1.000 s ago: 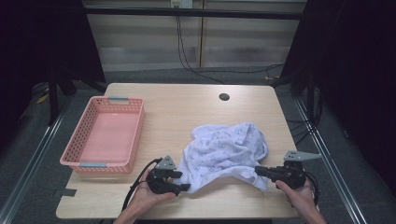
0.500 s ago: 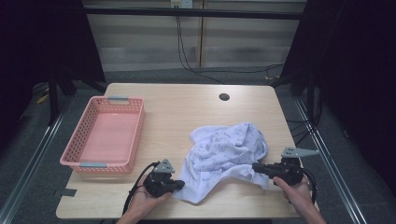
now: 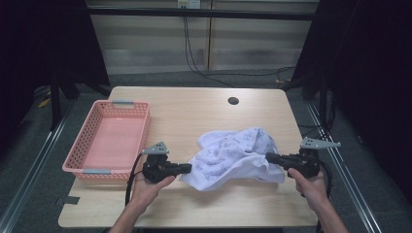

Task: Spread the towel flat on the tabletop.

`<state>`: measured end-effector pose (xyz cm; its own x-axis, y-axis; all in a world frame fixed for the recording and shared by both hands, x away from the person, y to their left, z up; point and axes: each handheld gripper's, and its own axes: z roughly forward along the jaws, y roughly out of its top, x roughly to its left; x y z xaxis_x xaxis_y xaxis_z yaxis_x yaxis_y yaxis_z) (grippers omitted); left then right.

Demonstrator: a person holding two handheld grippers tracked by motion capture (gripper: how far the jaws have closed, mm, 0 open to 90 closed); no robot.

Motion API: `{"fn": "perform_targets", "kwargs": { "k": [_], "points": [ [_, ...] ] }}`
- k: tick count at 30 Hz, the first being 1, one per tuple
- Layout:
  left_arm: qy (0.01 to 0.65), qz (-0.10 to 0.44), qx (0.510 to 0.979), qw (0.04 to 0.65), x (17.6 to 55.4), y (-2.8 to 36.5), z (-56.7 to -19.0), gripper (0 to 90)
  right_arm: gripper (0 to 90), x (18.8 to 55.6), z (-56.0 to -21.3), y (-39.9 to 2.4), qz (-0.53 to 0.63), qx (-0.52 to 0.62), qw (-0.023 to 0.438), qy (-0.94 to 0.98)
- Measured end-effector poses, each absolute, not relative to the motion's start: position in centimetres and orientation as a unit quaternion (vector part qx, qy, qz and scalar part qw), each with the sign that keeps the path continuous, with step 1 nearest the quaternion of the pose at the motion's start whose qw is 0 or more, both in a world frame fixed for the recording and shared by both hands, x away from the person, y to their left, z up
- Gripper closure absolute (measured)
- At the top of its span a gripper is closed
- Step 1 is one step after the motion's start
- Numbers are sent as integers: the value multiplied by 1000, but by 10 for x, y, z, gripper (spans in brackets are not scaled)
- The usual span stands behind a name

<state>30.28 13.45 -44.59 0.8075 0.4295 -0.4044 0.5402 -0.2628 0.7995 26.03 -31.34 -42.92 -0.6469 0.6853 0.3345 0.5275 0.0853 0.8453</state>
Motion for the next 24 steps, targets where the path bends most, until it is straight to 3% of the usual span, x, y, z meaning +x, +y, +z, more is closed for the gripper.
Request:
{"fn": "perform_targets", "kwargs": {
  "k": [9,24],
  "points": [
    [298,-24,769,565,334,132,-392,896,886,295,-399,-315,546,409,95,725],
    [323,32,727,605,388,145,-311,897,888,373,-307,-314,594,413,134,678]
  ]
}}
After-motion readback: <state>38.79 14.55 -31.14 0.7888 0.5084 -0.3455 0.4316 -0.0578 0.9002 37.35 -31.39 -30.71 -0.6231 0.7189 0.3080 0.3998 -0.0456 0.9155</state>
